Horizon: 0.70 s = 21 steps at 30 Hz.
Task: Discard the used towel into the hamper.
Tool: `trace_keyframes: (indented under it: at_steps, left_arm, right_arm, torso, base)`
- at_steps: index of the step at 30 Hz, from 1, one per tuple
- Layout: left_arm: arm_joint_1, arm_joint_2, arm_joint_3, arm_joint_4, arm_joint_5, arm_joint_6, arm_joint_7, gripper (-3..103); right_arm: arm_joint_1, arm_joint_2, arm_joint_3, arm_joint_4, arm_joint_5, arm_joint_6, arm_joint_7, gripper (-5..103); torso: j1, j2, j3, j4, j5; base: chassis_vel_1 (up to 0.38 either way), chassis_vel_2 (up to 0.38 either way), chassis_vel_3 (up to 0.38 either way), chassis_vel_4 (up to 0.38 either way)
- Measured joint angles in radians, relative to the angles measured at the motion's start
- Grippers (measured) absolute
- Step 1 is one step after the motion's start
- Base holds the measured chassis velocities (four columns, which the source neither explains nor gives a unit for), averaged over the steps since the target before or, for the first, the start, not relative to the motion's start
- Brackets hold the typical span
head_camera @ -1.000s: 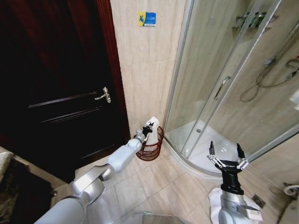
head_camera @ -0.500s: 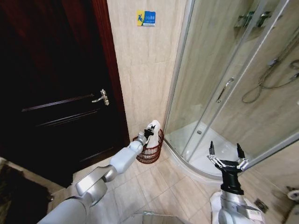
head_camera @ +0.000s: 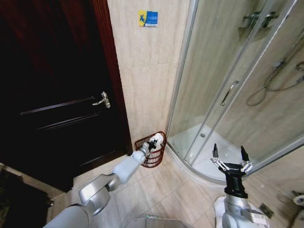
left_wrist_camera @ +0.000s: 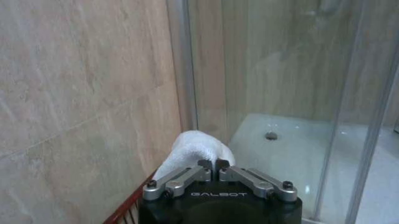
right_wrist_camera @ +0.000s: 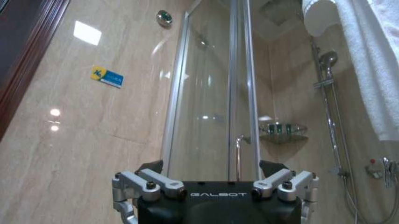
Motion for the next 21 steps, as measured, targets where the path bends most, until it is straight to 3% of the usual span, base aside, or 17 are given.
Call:
trace_keyframes:
  at_steps: [6, 10, 21]
  left_arm:
    - [0.008, 0.042, 0.052, -0.020, -0.007, 0.003, -0.019, 2]
    - [-0.011, 0.082, 0.152, -0.023, -0.043, 0.019, -0.056, 2]
    - [-0.069, 0.093, 0.275, -0.012, -0.102, 0.047, -0.100, 2]
  right_arm:
    - [0.000, 0.000, 0.000, 0.000, 0.000, 0.000, 0.000, 100]
    - [0.000, 0.000, 0.000, 0.000, 0.000, 0.000, 0.000, 100]
    - [0.000, 0.000, 0.000, 0.000, 0.000, 0.000, 0.000, 100]
  torso:
    - [0.000, 0.000, 0.000, 0.0002, 0.0000]
    - [0.000, 0.000, 0.000, 0.0003, 0.0000]
    - [0.001, 0.000, 0.000, 0.0000, -0.0001]
  base:
    - [0.000, 0.000, 0.000, 0.000]
    - [0.000, 0.000, 0.000, 0.000]
    - [-0.040, 0.036, 0.048, -0.048]
